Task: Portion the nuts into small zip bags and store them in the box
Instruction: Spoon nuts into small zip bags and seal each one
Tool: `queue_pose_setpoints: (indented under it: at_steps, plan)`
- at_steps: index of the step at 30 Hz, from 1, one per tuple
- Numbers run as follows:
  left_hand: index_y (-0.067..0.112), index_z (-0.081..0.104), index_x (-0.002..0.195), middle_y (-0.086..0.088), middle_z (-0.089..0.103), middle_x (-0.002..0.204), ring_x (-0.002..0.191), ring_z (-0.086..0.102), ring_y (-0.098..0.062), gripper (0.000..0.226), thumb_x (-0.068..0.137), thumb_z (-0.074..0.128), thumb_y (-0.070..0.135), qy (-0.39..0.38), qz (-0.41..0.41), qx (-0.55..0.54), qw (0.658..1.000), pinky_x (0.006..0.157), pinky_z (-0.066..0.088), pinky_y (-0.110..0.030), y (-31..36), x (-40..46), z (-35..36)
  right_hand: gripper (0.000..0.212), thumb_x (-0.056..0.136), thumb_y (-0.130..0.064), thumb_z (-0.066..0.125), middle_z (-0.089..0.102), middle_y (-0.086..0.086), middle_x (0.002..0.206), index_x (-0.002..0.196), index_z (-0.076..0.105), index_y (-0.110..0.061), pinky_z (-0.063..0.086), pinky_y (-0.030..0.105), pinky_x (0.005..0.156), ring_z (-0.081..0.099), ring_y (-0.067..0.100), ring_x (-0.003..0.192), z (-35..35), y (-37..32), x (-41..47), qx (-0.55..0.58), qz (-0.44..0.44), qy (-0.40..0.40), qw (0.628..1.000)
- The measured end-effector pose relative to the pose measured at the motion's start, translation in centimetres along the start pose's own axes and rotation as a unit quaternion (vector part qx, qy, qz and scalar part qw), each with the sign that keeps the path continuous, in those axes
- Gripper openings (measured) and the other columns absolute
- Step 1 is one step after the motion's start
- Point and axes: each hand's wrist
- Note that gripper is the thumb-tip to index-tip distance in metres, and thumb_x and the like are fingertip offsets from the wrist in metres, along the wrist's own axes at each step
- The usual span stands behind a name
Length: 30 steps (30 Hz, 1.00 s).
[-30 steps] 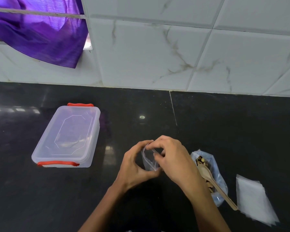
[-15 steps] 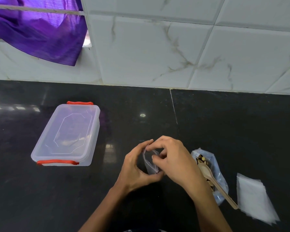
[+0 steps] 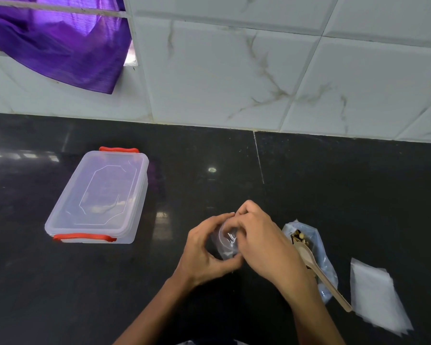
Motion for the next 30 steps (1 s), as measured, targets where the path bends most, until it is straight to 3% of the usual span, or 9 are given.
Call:
queue_pose_setpoints:
  at_steps: [4, 8, 11, 14, 18, 21, 24, 28, 30]
  plan:
    - [0.023, 0.055, 0.123, 0.013, 0.063, 0.12, 0.108, 0.063, -0.008, 0.071, 0.059, 0.086, 0.014, -0.011, -0.002, 0.006, 1.0, 0.089, 0.051, -0.024, -0.2, -0.2, 0.3, 0.027, 0.099, -0.02, 0.043, 0.037, -0.01, 0.106, 0.097, 0.069, -0.027, 0.048, 0.021, 0.074, 0.048, 0.004, 0.092, -0.2, 0.0, 0.0, -0.009, 0.01, -0.014, 1.0]
    - [0.017, 0.055, 0.123, 0.01, 0.064, 0.119, 0.107, 0.064, -0.009, 0.067, 0.062, 0.083, 0.019, -0.018, 0.014, -0.007, 1.0, 0.089, 0.05, -0.022, 0.0, -0.3, 0.6, 0.024, 0.098, -0.031, 0.041, 0.027, -0.006, 0.126, 0.109, 0.063, -0.03, 0.042, 0.035, 0.095, 0.037, 0.014, 0.113, -0.7, 0.1, -0.1, -0.103, 0.027, -0.162, 0.981]
    - [0.013, 0.056, 0.122, 0.004, 0.065, 0.113, 0.101, 0.065, -0.013, 0.066, 0.063, 0.084, 0.02, -0.04, 0.016, -0.005, 0.999, 0.086, 0.052, -0.028, 0.0, -0.6, 1.0, 0.034, 0.097, -0.04, 0.039, 0.023, -0.002, 0.132, 0.121, 0.059, -0.026, 0.037, 0.038, 0.098, 0.035, 0.018, 0.118, -1.0, 0.0, 0.1, -0.159, 0.056, -0.229, 0.959]
    - [0.008, 0.057, 0.122, 0.001, 0.065, 0.11, 0.097, 0.065, -0.015, 0.064, 0.064, 0.082, 0.02, -0.043, 0.013, -0.006, 0.999, 0.083, 0.053, -0.034, -0.2, -0.6, 1.0, 0.037, 0.095, -0.046, 0.041, 0.024, -0.002, 0.13, 0.124, 0.056, -0.026, 0.036, 0.035, 0.093, 0.036, 0.018, 0.115, -1.1, -0.3, -0.1, -0.177, 0.055, -0.214, 0.959]
    - [0.012, 0.055, 0.123, 0.005, 0.063, 0.115, 0.103, 0.064, -0.015, 0.068, 0.062, 0.084, 0.017, -0.036, 0.022, -0.014, 0.999, 0.089, 0.049, -0.028, -0.2, -0.5, 1.0, 0.038, 0.097, -0.046, 0.038, 0.029, -0.001, 0.128, 0.127, 0.053, -0.028, 0.038, 0.036, 0.093, 0.04, 0.019, 0.112, -0.6, -0.4, -0.2, -0.185, 0.05, -0.178, 0.965]
    - [0.017, 0.056, 0.121, 0.007, 0.064, 0.116, 0.107, 0.063, -0.014, 0.063, 0.064, 0.081, 0.016, -0.014, 0.01, -0.04, 0.999, 0.092, 0.049, -0.026, -0.1, -0.5, 1.2, 0.038, 0.098, -0.045, 0.039, 0.045, -0.001, 0.121, 0.128, 0.054, -0.027, 0.045, 0.036, 0.091, 0.052, 0.018, 0.105, 0.0, -0.4, -0.2, -0.129, 0.057, -0.16, 0.977]
    - [0.021, 0.059, 0.115, 0.007, 0.066, 0.109, 0.099, 0.066, -0.015, 0.048, 0.069, 0.075, 0.017, 0.017, -0.01, -0.074, 0.997, 0.085, 0.051, -0.025, 0.0, -0.2, 1.2, 0.028, 0.097, -0.038, 0.042, 0.062, -0.003, 0.105, 0.116, 0.062, -0.03, 0.05, 0.034, 0.085, 0.06, 0.014, 0.095, -0.4, -0.4, -0.7, -0.035, 0.058, -0.131, 0.989]
    - [0.019, 0.061, 0.108, 0.0, 0.068, 0.1, 0.092, 0.067, -0.021, 0.041, 0.069, 0.076, 0.018, 0.01, -0.024, -0.093, 0.995, 0.081, 0.056, -0.039, 0.4, 0.2, 1.2, 0.019, 0.096, -0.031, 0.05, 0.061, -0.01, 0.091, 0.101, 0.069, -0.031, 0.044, 0.018, 0.065, 0.06, 0.009, 0.082, -1.2, -0.3, -1.4, 0.018, 0.061, -0.07, 0.996]
    - [0.023, 0.059, 0.109, 0.001, 0.066, 0.101, 0.092, 0.066, -0.022, 0.046, 0.067, 0.078, 0.021, 0.005, -0.023, -0.088, 0.996, 0.081, 0.056, -0.044, 0.4, 0.1, 1.2, 0.018, 0.096, -0.034, 0.052, 0.06, -0.01, 0.09, 0.103, 0.068, -0.031, 0.044, 0.015, 0.065, 0.061, 0.008, 0.083, -1.4, -0.5, -1.5, 0.021, 0.069, -0.058, 0.996]
Point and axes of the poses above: each hand's wrist, its own x-axis towards the middle knuckle, its own z-axis out of the palm, y = z × x
